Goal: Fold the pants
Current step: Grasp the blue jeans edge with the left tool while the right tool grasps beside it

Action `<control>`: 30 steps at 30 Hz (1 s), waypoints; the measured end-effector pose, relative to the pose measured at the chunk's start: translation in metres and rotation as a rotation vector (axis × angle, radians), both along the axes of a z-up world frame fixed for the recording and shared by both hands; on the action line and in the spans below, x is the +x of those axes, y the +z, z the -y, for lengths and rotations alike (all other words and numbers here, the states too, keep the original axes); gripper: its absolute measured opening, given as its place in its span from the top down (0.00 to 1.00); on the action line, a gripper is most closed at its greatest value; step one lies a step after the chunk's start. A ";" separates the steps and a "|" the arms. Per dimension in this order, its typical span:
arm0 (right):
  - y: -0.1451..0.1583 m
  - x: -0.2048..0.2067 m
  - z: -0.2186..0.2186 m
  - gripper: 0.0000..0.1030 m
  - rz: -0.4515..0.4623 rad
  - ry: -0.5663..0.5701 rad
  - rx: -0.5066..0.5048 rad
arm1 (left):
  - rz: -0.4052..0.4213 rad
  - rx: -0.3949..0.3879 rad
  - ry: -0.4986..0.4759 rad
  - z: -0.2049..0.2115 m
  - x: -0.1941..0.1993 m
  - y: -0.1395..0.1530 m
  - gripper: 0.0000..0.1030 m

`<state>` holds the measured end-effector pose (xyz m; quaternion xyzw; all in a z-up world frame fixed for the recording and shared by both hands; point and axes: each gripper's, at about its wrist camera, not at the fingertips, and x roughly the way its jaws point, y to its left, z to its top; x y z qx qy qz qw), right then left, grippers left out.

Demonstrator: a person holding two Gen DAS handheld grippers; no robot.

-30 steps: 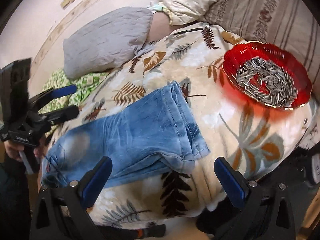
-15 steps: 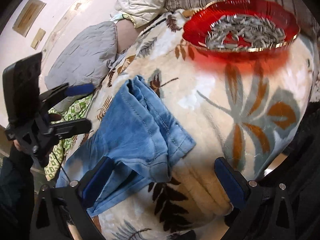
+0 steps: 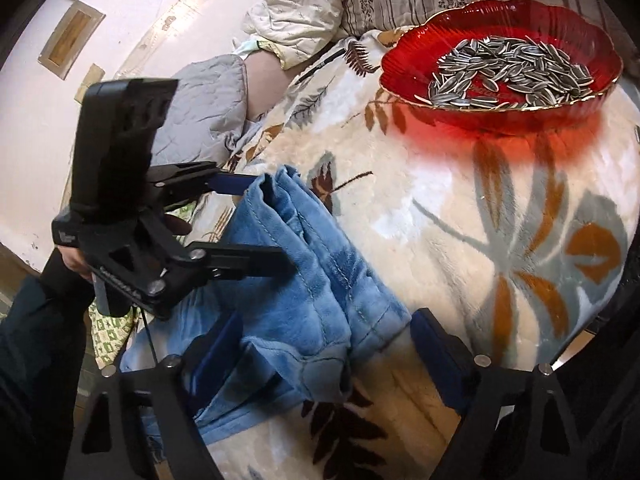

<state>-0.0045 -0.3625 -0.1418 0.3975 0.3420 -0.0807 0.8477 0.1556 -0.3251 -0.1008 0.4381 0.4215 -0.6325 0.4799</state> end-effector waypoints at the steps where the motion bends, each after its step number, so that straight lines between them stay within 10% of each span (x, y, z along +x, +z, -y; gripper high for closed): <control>1: 0.000 0.000 0.001 0.15 0.007 -0.001 0.004 | -0.011 0.005 0.003 0.001 0.001 -0.002 0.17; 7: 0.000 0.001 0.002 0.36 0.028 0.007 0.009 | -0.013 0.001 -0.002 -0.002 -0.002 0.001 0.29; 13: -0.005 0.009 0.001 0.74 0.028 0.052 0.010 | -0.075 0.010 0.003 -0.009 -0.003 0.004 0.77; 30: 0.073 0.044 0.050 0.81 0.176 0.030 -0.179 | -0.033 -0.247 0.107 0.015 0.038 0.089 0.84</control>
